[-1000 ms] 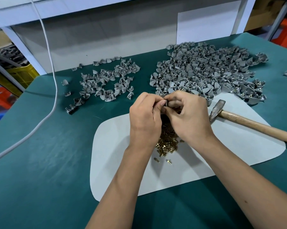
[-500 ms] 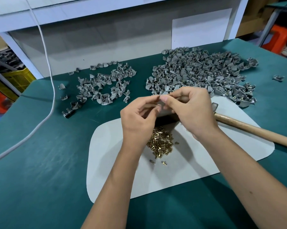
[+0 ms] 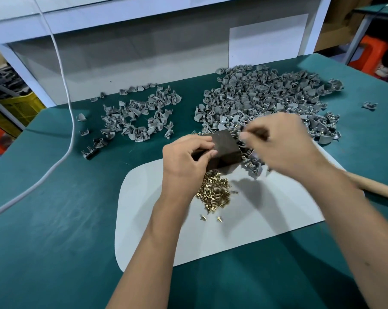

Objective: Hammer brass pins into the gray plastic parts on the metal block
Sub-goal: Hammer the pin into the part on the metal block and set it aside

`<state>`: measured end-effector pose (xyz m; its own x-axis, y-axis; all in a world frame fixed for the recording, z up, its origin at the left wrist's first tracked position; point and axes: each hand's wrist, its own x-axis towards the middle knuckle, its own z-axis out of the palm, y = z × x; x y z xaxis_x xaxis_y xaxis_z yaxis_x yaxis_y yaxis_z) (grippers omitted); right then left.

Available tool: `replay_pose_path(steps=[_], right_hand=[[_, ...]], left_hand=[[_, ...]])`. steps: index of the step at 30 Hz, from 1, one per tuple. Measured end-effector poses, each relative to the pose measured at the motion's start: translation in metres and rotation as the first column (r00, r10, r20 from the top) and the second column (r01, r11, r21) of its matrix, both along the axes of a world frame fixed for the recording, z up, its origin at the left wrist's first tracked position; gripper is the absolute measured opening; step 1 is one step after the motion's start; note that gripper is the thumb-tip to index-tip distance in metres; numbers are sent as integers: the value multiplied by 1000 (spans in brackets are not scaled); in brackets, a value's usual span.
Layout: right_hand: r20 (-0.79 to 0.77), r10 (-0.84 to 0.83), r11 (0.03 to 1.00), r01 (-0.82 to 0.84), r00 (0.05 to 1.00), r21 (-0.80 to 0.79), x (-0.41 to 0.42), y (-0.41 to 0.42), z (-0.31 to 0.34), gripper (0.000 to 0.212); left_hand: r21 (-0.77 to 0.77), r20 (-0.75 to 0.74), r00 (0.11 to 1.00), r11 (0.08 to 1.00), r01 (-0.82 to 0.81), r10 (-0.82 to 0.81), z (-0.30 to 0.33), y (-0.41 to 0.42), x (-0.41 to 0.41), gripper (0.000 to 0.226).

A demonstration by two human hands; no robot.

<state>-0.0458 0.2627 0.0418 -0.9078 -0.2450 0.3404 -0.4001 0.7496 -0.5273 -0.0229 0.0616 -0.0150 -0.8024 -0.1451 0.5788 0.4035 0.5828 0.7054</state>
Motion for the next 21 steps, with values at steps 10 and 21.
replay_pose_path(steps=[10, 21], right_hand=[[335, -236, 868, 42, 912, 495, -16, 72, -10, 27], [32, 40, 977, -46, 999, 210, -3, -14, 16, 24]], left_hand=[[12, 149, 988, 999, 48, -50, 5, -7, -4, 15], [-49, 69, 991, 991, 121, -118, 1, -19, -17, 19]])
